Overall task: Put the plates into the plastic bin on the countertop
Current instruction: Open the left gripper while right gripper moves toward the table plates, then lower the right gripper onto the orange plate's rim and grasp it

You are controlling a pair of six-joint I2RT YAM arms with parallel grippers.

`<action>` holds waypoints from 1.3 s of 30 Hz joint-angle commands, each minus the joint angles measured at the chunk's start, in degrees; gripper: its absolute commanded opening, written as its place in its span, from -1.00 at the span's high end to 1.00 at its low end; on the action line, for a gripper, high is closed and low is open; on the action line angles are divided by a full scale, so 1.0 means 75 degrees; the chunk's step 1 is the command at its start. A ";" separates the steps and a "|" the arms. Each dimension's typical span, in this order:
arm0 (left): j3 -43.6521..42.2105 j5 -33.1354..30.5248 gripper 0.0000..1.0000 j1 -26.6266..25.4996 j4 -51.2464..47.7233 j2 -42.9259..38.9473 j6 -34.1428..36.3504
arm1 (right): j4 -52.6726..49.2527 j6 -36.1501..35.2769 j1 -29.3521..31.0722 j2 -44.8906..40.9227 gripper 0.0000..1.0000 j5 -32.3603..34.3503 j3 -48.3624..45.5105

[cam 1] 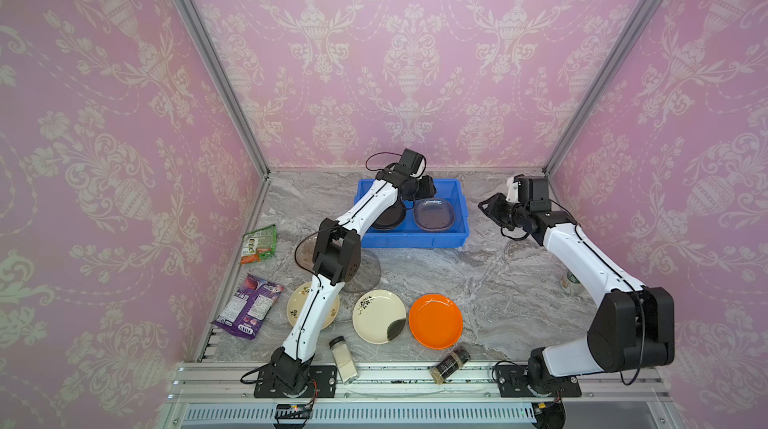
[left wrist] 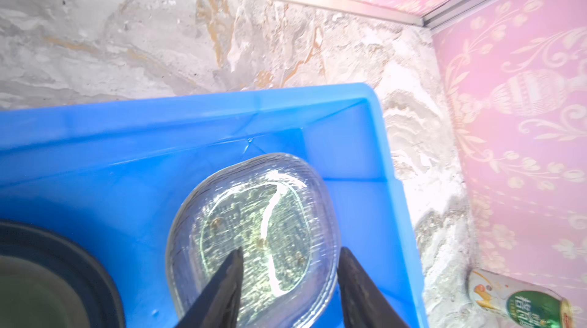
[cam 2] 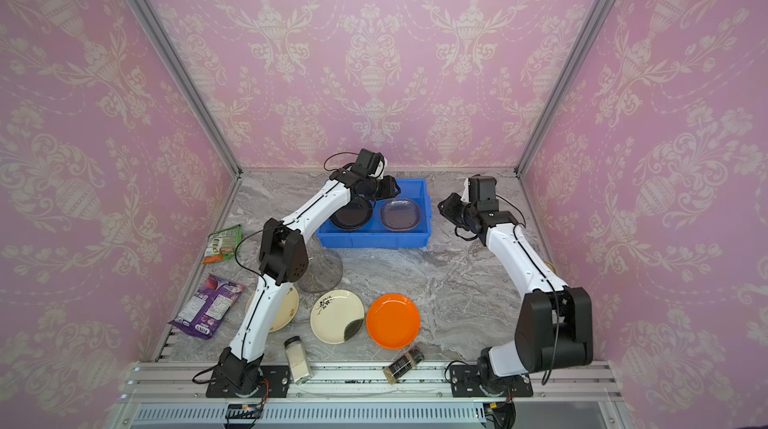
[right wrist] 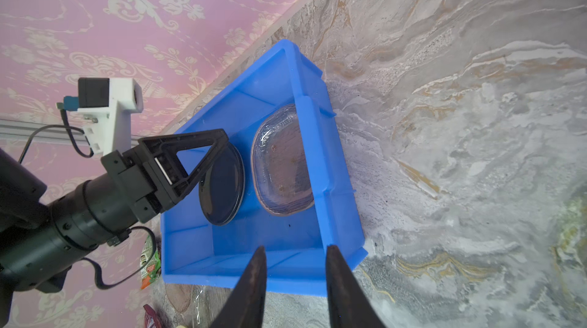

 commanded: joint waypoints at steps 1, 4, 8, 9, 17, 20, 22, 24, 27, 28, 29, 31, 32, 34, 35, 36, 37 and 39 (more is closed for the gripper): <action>0.0361 0.0189 -0.31 -0.0095 -0.0290 -0.0240 0.0553 | 0.0090 -0.0500 -0.0042 -0.0705 0.34 -0.0407 -0.0466; 0.0164 0.0031 -0.98 -0.0201 -0.0260 -0.0643 0.0849 | -0.0122 -0.0578 -0.0040 -0.1274 0.33 -0.0663 -0.0936; -0.0107 -0.0133 -0.99 -0.0312 -0.0423 -0.1241 0.1096 | -0.0157 -0.0578 -0.0024 -0.2175 0.33 -0.0945 -0.1773; -0.0205 -0.0142 -0.99 -0.0321 -0.0431 -0.1395 0.1099 | -0.0133 -0.0580 -0.0026 -0.2376 0.32 -0.0997 -0.1929; -0.2760 -0.0078 -0.99 -0.0443 0.0244 -0.3426 0.1354 | -0.0514 -0.0814 0.0006 -0.2872 0.31 -0.1576 -0.2648; -0.4096 0.0221 -0.99 -0.0456 0.0720 -0.4334 0.1427 | -0.0452 -0.0698 0.0073 -0.2817 0.31 -0.1863 -0.2965; -0.4990 0.0490 -0.99 -0.0474 0.1218 -0.4856 0.1228 | -0.0449 -0.0671 0.0192 -0.2787 0.31 -0.1936 -0.3134; -0.5845 0.0710 -0.99 -0.0474 0.1666 -0.5318 0.0966 | -0.0515 -0.0671 0.0341 -0.2786 0.31 -0.1965 -0.3265; -0.6890 0.0756 -0.99 -0.0532 0.1925 -0.5968 0.0927 | -0.0695 -0.0459 0.0622 -0.2835 0.31 -0.1980 -0.3422; -0.7106 0.0772 -0.99 -0.0532 0.1837 -0.6130 0.0973 | -0.0809 -0.0483 0.0707 -0.2850 0.31 -0.1945 -0.3451; -0.7314 0.0814 -0.99 -0.0532 0.1742 -0.6263 0.1035 | -0.0891 -0.0481 0.0770 -0.2878 0.28 -0.1940 -0.3501; -0.7540 0.0873 -0.99 -0.0543 0.1459 -0.6458 0.1110 | -0.0938 -0.0379 0.0869 -0.2972 0.23 -0.1908 -0.3634; -0.7724 0.0973 -0.99 -0.0544 0.1449 -0.6588 0.1057 | -0.0941 -0.0325 0.0894 -0.3033 0.18 -0.1906 -0.3720; -0.8110 0.1263 -0.99 -0.0544 0.1615 -0.6814 0.0849 | -0.1013 -0.0265 0.0954 -0.3104 0.18 -0.1861 -0.3841; -0.8328 0.1421 -0.99 -0.0544 0.1752 -0.6897 0.0717 | -0.1132 -0.0267 0.0985 -0.3119 0.18 -0.1814 -0.3895; -0.8493 0.1547 -0.99 -0.0546 0.1845 -0.6940 0.0603 | -0.1281 -0.0303 0.1020 -0.3146 0.18 -0.1741 -0.3912; -0.8656 0.1679 -0.99 -0.0556 0.1941 -0.6971 0.0496 | -0.1435 -0.0313 0.1060 -0.3167 0.20 -0.1694 -0.3960; -0.8973 0.1910 -0.97 -0.0574 0.2182 -0.7031 0.0328 | -0.1541 -0.0274 0.1120 -0.3206 0.23 -0.1776 -0.4127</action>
